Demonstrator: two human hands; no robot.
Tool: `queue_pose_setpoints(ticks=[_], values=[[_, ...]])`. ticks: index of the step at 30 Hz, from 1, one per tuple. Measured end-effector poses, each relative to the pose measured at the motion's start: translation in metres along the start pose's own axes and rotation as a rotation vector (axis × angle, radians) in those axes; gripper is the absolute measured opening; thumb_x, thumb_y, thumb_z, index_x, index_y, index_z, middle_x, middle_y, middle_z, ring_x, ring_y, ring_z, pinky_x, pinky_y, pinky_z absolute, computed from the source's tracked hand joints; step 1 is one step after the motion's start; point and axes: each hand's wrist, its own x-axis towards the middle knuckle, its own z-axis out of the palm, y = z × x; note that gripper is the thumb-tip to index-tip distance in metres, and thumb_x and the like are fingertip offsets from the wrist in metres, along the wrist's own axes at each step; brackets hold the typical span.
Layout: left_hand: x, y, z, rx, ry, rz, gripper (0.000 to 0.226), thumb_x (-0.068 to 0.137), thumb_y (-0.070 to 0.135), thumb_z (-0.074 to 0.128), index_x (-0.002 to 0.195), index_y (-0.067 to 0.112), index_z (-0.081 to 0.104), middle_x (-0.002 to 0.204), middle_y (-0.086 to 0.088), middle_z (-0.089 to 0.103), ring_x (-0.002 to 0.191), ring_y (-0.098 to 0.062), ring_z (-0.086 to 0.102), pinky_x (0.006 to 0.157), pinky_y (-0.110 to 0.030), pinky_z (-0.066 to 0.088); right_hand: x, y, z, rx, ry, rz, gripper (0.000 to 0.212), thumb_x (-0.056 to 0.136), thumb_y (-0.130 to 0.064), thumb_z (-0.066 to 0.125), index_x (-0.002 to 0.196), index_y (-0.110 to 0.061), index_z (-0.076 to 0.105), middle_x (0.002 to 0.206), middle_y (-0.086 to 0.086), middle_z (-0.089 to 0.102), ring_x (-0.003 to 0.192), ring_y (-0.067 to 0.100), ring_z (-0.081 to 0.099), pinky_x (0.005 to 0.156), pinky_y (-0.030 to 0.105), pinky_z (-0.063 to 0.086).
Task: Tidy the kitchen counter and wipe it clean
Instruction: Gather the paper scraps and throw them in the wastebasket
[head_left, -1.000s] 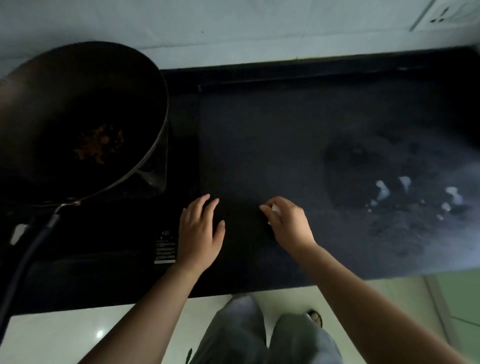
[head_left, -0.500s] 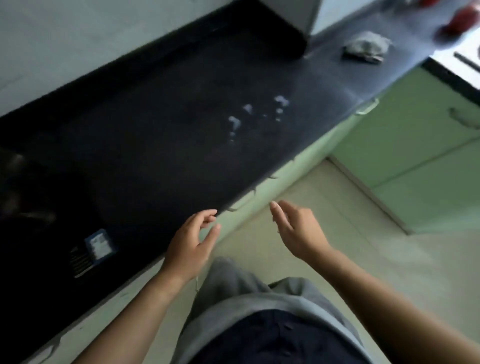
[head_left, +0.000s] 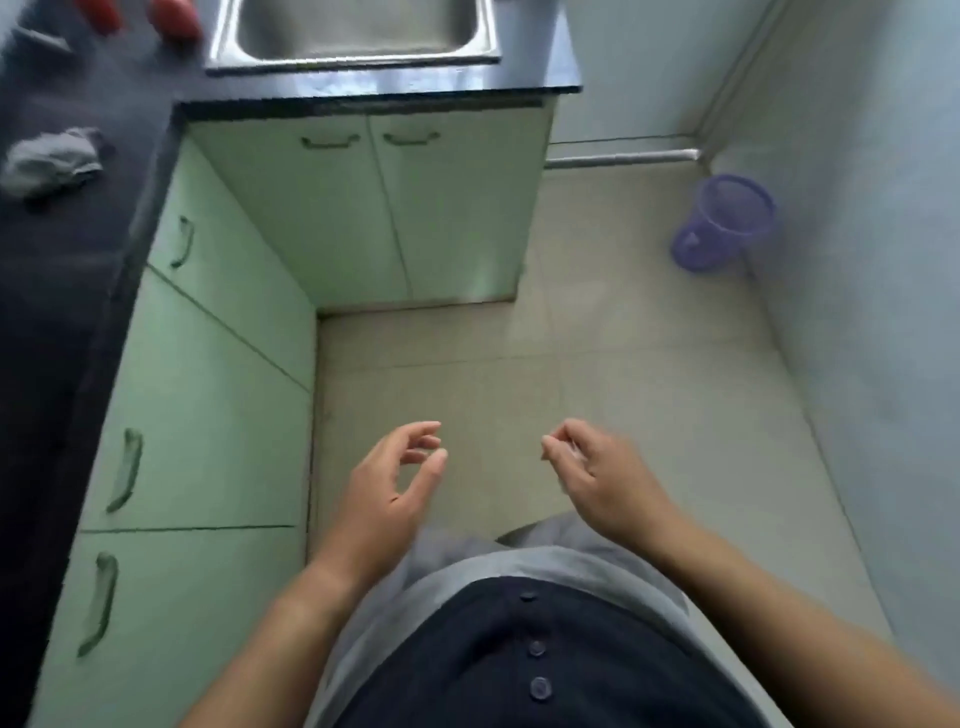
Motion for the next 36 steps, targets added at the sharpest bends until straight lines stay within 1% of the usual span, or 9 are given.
queue_pose_setpoints(ticks=[2,5,8,11,15,17,23,29,36], values=[[0.023,0.023,0.026,0.086,-0.121,0.087,0.027,0.091,0.034,0.051,0.116,0.028,0.058,0.107,0.016,0.061,0.100,0.005,0.056,0.083,-0.020,0.045,-0.010,0.023,-0.025,0.048,0.068,0.087,0.025,0.093,-0.027,0.049,0.078,-0.010,0.059,0.059,-0.008,0.054,0.053,-0.001,0.052,0.052,0.019,0.037],[0.056,0.051,0.058,0.192,-0.268,0.192,0.031,0.090,0.038,0.049,0.117,0.027,0.058,0.109,0.017,0.061,0.101,0.008,0.054,0.082,-0.009,0.040,-0.026,0.050,-0.048,0.118,0.173,0.191,0.025,0.093,-0.030,0.048,0.076,-0.014,0.058,0.062,-0.004,0.059,0.059,0.000,0.054,0.057,0.022,0.038],[0.087,0.072,0.086,0.226,-0.380,0.226,0.030,0.090,0.038,0.050,0.115,0.027,0.059,0.108,0.018,0.061,0.100,0.009,0.054,0.080,-0.003,0.038,-0.036,0.073,-0.060,0.185,0.265,0.295,0.025,0.093,-0.033,0.048,0.075,-0.018,0.057,0.061,-0.006,0.058,0.060,0.007,0.052,0.060,0.027,0.040],[0.119,0.088,0.112,0.225,-0.466,0.246,0.025,0.090,0.037,0.050,0.112,0.029,0.060,0.107,0.019,0.062,0.099,0.009,0.055,0.081,-0.004,0.040,-0.030,0.093,-0.073,0.224,0.316,0.392,0.023,0.094,-0.033,0.047,0.076,-0.021,0.057,0.065,-0.007,0.059,0.063,0.006,0.052,0.064,0.028,0.041],[0.179,0.109,0.143,0.229,-0.536,0.251,0.022,0.091,0.032,0.052,0.111,0.027,0.061,0.107,0.018,0.062,0.099,0.008,0.056,0.086,-0.018,0.046,0.010,0.119,-0.104,0.245,0.368,0.479,0.024,0.093,-0.034,0.046,0.077,-0.020,0.058,0.072,-0.004,0.064,0.071,0.009,0.058,0.068,0.030,0.045],[0.219,0.125,0.156,0.241,-0.565,0.256,0.024,0.092,0.034,0.051,0.112,0.027,0.060,0.107,0.020,0.062,0.099,0.009,0.055,0.087,-0.021,0.046,0.042,0.128,-0.128,0.246,0.388,0.494,0.023,0.093,-0.034,0.046,0.078,-0.020,0.058,0.071,-0.003,0.065,0.068,0.007,0.058,0.066,0.029,0.045],[0.334,0.189,0.184,0.261,-0.616,0.337,0.031,0.090,0.043,0.047,0.114,0.028,0.059,0.106,0.019,0.062,0.100,0.008,0.055,0.085,-0.020,0.045,0.143,0.139,-0.216,0.260,0.541,0.463,0.022,0.092,-0.029,0.050,0.077,-0.016,0.057,0.064,-0.001,0.063,0.063,-0.002,0.057,0.055,0.013,0.040],[0.416,0.232,0.221,0.285,-0.702,0.351,0.027,0.090,0.041,0.048,0.113,0.029,0.059,0.105,0.019,0.063,0.098,0.008,0.056,0.086,-0.023,0.047,0.189,0.166,-0.273,0.269,0.652,0.531,0.023,0.093,-0.031,0.048,0.079,-0.016,0.058,0.070,0.003,0.065,0.068,0.003,0.058,0.060,0.021,0.043],[0.498,0.279,0.294,0.322,-0.778,0.390,0.025,0.091,0.039,0.050,0.110,0.028,0.061,0.103,0.019,0.064,0.097,0.008,0.057,0.084,-0.018,0.045,0.240,0.222,-0.332,0.300,0.665,0.623,0.018,0.093,-0.027,0.050,0.077,-0.019,0.057,0.063,-0.006,0.061,0.061,-0.004,0.056,0.054,0.010,0.038]])
